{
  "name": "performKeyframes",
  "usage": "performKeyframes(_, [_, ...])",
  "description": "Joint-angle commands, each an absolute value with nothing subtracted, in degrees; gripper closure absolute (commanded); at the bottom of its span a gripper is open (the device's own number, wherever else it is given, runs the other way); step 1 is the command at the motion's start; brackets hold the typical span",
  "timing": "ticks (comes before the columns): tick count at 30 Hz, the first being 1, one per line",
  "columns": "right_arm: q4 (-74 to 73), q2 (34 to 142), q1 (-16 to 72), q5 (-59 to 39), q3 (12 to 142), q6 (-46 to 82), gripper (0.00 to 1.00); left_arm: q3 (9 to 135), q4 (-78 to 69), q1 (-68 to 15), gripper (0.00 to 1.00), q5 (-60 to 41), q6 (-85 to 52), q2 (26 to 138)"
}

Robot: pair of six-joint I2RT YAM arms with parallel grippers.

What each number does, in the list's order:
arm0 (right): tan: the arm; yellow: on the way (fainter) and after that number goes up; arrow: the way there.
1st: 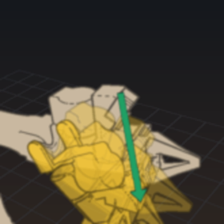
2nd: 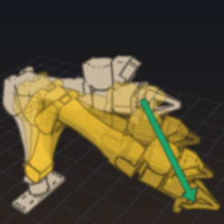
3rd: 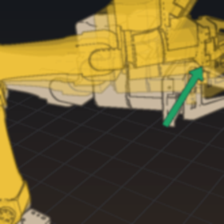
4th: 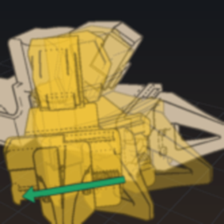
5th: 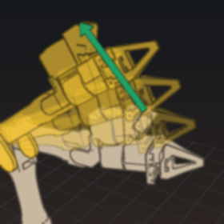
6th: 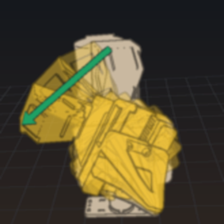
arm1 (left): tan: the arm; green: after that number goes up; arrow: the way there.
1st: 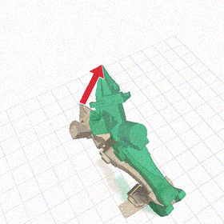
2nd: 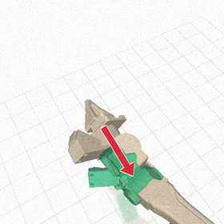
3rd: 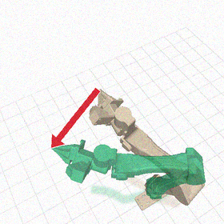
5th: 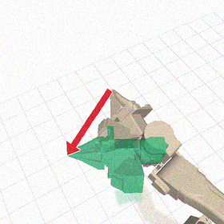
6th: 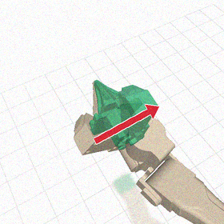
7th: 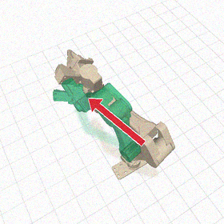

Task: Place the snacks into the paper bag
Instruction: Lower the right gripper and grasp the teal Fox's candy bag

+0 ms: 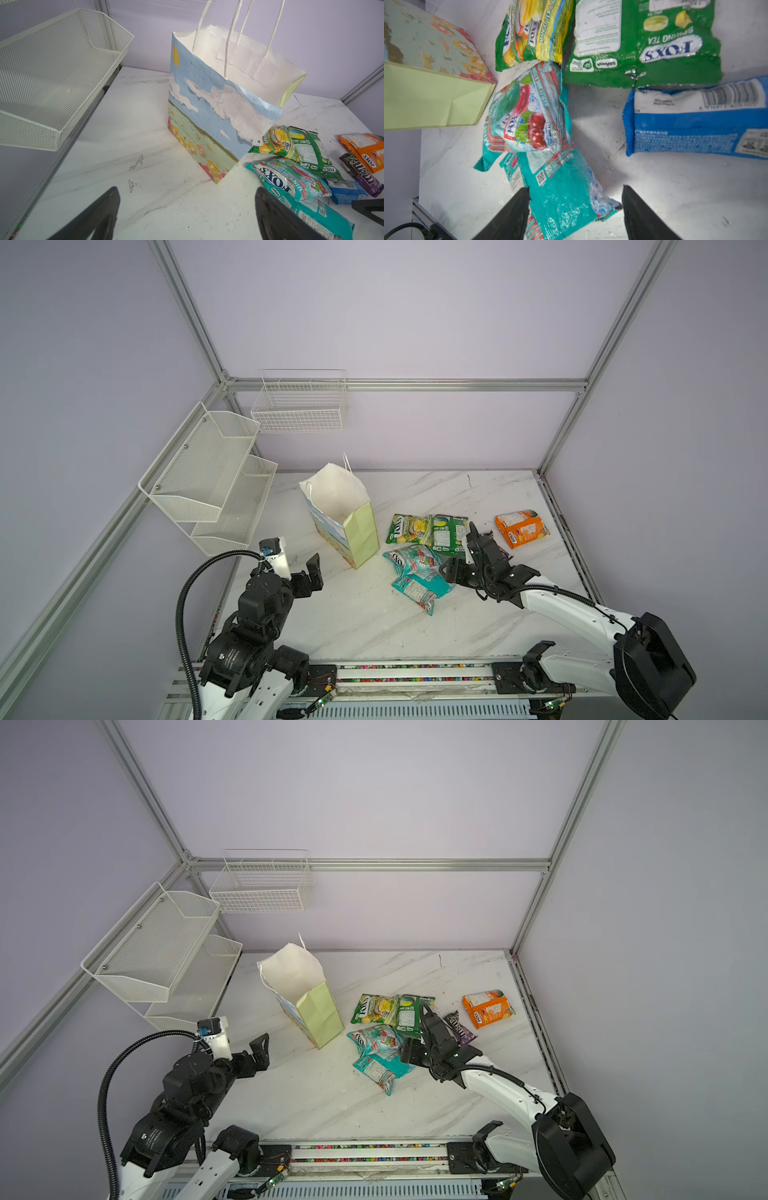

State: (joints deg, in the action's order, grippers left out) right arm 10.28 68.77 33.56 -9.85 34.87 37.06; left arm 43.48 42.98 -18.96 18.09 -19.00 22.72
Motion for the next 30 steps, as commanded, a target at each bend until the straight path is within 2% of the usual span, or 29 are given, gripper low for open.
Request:
performKeyframes(1, [6.4,68.0,32.8,-12.2,32.4,38.8,0.3,43.0,41.8,-19.2,0.0,17.3,-19.5,22.8])
performKeyframes(9, [-0.7,70.0,32.3,-16.3,27.8,40.7,0.37,43.0,41.9,-19.2,0.0,17.4,-19.5,22.8])
performKeyframes(20, [-6.4,72.6,32.2,-18.1,24.5,41.7,0.38,42.9,41.9,-19.2,0.0,17.4,-19.4,22.9])
performKeyframes(30, [-7.9,71.9,32.2,-18.7,22.9,42.2,0.47,43.0,42.0,-19.3,0.0,17.7,-19.4,22.9])
